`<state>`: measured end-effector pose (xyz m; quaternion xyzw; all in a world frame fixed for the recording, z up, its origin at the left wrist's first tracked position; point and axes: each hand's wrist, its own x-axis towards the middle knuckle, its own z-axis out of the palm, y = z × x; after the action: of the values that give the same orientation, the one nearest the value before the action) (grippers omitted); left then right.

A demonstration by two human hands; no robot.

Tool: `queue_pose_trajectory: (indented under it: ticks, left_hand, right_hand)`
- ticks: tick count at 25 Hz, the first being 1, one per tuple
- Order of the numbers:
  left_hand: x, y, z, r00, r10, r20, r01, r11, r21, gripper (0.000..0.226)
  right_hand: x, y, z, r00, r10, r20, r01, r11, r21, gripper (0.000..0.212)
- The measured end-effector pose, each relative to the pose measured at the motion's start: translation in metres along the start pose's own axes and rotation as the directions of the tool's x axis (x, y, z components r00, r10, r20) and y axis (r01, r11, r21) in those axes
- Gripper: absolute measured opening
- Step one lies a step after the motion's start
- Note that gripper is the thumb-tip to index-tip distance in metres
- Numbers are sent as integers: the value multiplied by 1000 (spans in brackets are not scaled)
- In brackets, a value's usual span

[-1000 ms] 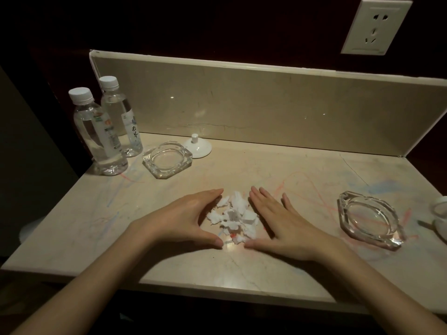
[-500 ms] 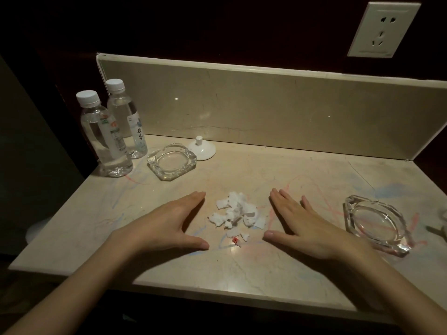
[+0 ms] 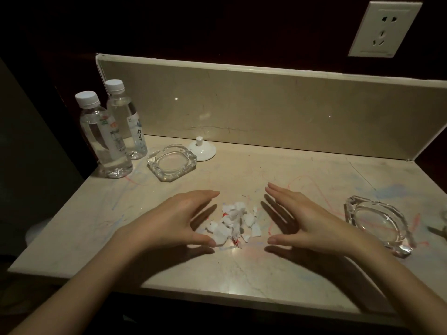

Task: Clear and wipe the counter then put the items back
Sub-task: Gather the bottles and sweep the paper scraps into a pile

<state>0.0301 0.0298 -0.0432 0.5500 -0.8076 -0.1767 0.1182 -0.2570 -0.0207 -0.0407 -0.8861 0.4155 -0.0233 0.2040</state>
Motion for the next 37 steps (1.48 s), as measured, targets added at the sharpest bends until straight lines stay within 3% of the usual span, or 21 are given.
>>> queue_pose_trajectory:
  ticks: [3, 8, 10, 12, 16, 20, 26, 30, 35, 37]
  left_hand:
    - [-5, 2, 6, 999, -11, -35, 14, 995, 99, 95]
    - [8, 23, 24, 995, 69, -78, -67, 997, 27, 70]
    - [10, 21, 21, 992, 39, -124, -38, 999, 7, 62]
    - [4, 9, 14, 991, -26, -129, 29, 999, 22, 67]
    - [-10, -10, 3, 991, -92, -101, 95, 995, 29, 76]
    - [-9, -4, 8, 986, -85, -144, 93, 994, 50, 69]
    - [5, 24, 17, 991, -3, -132, -1, 999, -33, 65]
    - [14, 41, 24, 996, 50, -75, -58, 992, -111, 63]
    - [12, 23, 8, 996, -10, -90, 7, 1000, -27, 85]
    - [10, 23, 12, 997, -18, -69, 16, 1000, -21, 86]
  right_hand:
    - [0, -4, 3, 999, 13, -29, -14, 999, -51, 102]
    - [18, -43, 26, 996, -64, 62, 61, 997, 54, 88]
    - [20, -51, 29, 990, -126, 58, 117, 985, 130, 79]
    - [17, -41, 23, 995, -93, 36, 87, 985, 148, 81]
    - [1, 0, 10, 998, 54, -35, -56, 998, -43, 93]
    - [-9, -5, 19, 992, 42, -121, -64, 981, -183, 75]
    - [9, -28, 26, 988, 42, -151, -35, 998, 45, 53]
    - [24, -38, 25, 987, -36, -156, 55, 992, 116, 42]
    - [27, -27, 0, 999, -14, 34, 9, 989, 147, 87]
    - [27, -29, 1, 998, -35, 53, 29, 994, 101, 92]
